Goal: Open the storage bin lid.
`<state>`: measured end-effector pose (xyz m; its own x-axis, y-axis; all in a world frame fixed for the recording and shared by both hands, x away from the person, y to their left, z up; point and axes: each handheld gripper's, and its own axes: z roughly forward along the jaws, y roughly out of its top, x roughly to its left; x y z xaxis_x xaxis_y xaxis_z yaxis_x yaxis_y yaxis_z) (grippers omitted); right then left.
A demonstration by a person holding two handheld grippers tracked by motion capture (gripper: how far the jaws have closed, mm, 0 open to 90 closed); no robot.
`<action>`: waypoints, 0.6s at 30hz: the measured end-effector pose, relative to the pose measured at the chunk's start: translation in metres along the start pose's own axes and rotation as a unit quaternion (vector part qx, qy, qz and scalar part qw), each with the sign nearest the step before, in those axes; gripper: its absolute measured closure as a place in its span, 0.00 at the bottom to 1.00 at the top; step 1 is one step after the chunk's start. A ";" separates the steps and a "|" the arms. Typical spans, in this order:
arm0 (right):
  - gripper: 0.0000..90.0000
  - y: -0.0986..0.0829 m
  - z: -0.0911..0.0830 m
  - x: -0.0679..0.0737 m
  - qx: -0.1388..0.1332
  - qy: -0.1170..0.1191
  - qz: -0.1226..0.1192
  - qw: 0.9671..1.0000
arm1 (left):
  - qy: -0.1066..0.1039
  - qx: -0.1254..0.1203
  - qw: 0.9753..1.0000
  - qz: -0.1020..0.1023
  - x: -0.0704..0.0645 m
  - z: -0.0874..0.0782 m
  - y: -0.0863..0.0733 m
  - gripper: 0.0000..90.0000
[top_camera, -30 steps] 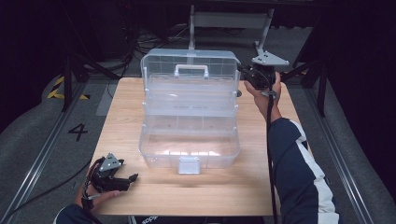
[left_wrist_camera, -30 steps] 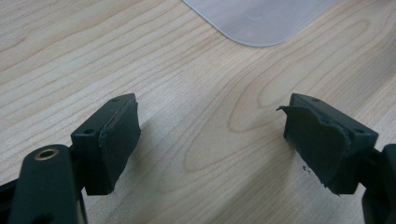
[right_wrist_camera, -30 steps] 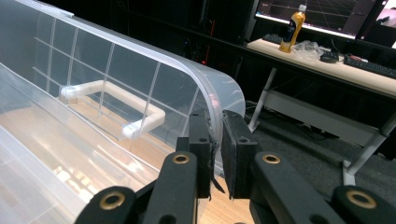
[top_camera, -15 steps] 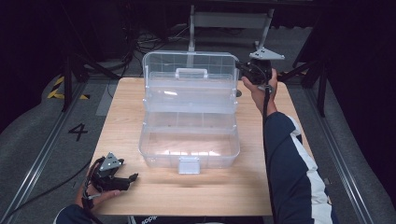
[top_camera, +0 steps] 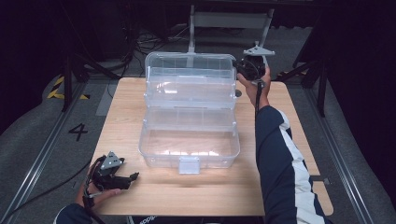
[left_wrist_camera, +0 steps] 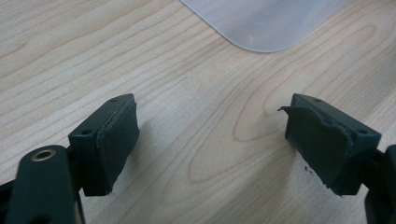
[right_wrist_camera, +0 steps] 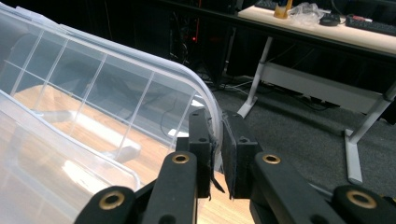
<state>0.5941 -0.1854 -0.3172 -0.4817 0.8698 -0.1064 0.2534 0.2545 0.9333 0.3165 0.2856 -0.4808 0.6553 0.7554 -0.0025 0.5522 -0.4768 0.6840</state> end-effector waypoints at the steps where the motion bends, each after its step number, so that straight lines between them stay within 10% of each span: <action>1: 0.92 -0.001 0.002 -0.001 0.000 0.000 -0.002 1.000 | 0.000 -0.002 1.000 -0.001 0.000 0.000 0.000 0.20; 18: 0.92 -0.022 0.037 -0.011 0.028 0.001 -0.002 1.000 | 0.004 -0.001 1.000 -0.006 -0.001 0.000 0.000 0.20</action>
<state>0.6253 -0.1853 -0.3494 -0.4842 0.8682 -0.1086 0.2988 0.2808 0.9121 0.3155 0.2850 -0.4809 0.6448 0.7643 -0.0048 0.5587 -0.4670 0.6853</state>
